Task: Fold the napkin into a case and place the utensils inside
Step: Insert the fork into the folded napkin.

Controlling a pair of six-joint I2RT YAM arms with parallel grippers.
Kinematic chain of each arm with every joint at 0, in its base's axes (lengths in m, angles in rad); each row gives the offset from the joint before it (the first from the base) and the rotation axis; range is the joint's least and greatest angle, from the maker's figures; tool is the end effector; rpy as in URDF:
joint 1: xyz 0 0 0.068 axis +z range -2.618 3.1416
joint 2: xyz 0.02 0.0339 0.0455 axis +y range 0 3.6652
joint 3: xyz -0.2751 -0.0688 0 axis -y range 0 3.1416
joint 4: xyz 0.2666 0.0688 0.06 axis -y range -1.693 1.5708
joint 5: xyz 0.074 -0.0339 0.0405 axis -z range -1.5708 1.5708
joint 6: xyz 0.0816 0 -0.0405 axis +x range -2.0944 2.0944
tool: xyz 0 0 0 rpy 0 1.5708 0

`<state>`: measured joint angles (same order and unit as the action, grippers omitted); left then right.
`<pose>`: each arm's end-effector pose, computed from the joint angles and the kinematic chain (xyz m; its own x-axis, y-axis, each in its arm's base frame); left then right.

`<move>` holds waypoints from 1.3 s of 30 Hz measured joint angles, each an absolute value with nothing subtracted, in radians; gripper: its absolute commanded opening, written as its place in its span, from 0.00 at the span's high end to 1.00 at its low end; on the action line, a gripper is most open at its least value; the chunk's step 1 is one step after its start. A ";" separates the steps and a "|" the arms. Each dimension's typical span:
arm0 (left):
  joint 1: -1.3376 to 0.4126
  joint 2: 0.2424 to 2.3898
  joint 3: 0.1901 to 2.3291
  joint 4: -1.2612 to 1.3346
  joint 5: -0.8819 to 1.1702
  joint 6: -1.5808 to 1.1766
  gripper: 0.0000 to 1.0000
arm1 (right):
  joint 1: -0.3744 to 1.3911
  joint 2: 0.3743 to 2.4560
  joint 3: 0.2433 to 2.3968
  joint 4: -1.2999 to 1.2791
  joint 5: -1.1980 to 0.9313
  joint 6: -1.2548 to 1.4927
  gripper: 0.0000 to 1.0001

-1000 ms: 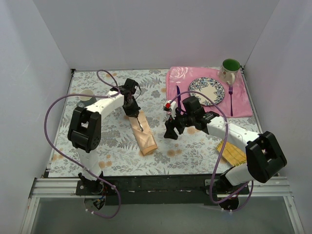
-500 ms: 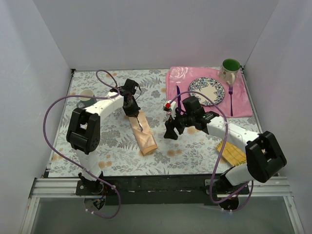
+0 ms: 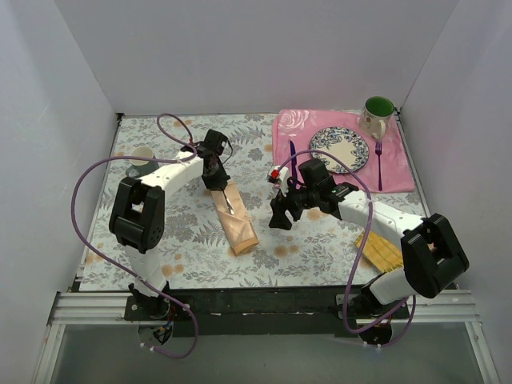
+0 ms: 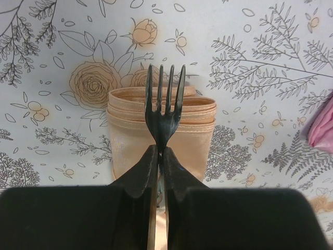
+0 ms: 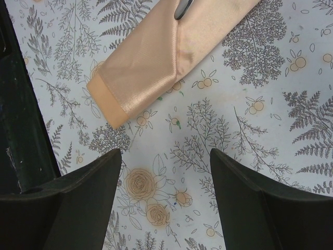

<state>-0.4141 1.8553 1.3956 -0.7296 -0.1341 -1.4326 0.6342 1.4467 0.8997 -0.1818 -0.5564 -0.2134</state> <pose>0.3893 -0.1592 0.1693 -0.4669 -0.8670 -0.1742 -0.7929 0.4976 -0.3517 0.2578 0.2431 0.2036 -0.3505 -0.4811 -0.8035 -0.9155 0.3568 0.1858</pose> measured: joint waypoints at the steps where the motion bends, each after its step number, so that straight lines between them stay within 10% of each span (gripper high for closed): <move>1: -0.415 1.855 1.388 -0.728 -0.133 -1.433 1.00 | 0.634 1.447 0.900 -0.182 -0.556 -0.214 0.23; 39: -0.435 1.853 1.332 -0.673 -0.189 -1.403 1.00 | 0.629 1.475 0.909 -0.185 -0.576 -0.216 0.23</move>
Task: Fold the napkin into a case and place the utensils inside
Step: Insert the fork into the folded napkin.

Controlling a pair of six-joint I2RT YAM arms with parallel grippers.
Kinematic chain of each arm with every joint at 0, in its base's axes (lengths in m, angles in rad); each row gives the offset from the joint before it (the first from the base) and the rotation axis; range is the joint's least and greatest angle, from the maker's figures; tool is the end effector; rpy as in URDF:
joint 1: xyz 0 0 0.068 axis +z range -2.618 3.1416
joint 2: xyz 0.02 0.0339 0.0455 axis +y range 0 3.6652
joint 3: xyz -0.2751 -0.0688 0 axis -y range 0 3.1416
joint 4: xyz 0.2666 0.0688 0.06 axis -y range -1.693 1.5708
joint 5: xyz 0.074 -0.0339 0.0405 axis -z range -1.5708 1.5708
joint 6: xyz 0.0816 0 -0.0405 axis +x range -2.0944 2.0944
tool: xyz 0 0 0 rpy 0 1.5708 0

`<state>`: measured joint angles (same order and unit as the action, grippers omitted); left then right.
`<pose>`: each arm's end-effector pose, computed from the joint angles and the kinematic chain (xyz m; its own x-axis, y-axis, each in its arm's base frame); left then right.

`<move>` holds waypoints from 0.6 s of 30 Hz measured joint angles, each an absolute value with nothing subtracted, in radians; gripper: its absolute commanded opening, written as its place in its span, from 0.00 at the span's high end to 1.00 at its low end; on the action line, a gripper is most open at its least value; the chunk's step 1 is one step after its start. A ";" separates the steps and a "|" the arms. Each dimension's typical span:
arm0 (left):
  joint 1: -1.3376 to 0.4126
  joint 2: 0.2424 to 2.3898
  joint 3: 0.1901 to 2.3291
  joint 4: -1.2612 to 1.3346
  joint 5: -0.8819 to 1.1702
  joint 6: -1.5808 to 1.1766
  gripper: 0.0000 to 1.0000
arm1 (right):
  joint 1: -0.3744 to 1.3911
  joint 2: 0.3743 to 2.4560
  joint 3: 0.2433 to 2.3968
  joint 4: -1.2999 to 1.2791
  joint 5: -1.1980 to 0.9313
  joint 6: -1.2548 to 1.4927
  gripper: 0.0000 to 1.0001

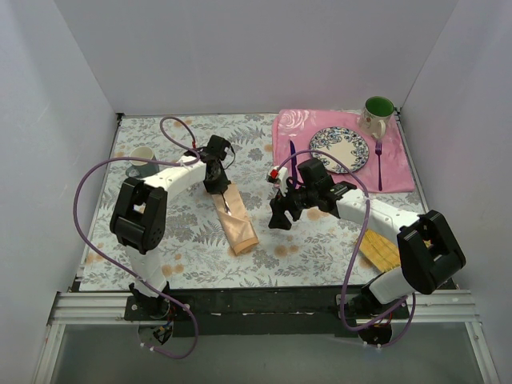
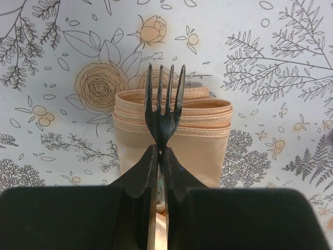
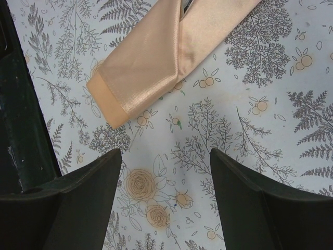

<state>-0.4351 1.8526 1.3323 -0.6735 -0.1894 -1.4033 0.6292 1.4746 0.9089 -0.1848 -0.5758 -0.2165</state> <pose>0.3823 -0.1607 0.1540 -0.4868 -0.8416 -0.2340 -0.7728 0.5398 -0.3338 0.2609 0.2448 0.1979 -0.3633 -0.4873 -0.7940 -0.9150 0.3472 0.2056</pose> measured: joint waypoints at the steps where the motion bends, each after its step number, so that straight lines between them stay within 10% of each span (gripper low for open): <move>1: -0.435 1.853 1.329 -0.674 -0.187 -1.403 1.00 | 0.629 1.475 0.909 -0.185 -0.576 -0.216 0.23; 18: -0.455 1.851 1.274 -0.708 -0.097 -1.441 1.00 | 0.629 1.479 0.916 -0.185 -0.579 -0.216 0.23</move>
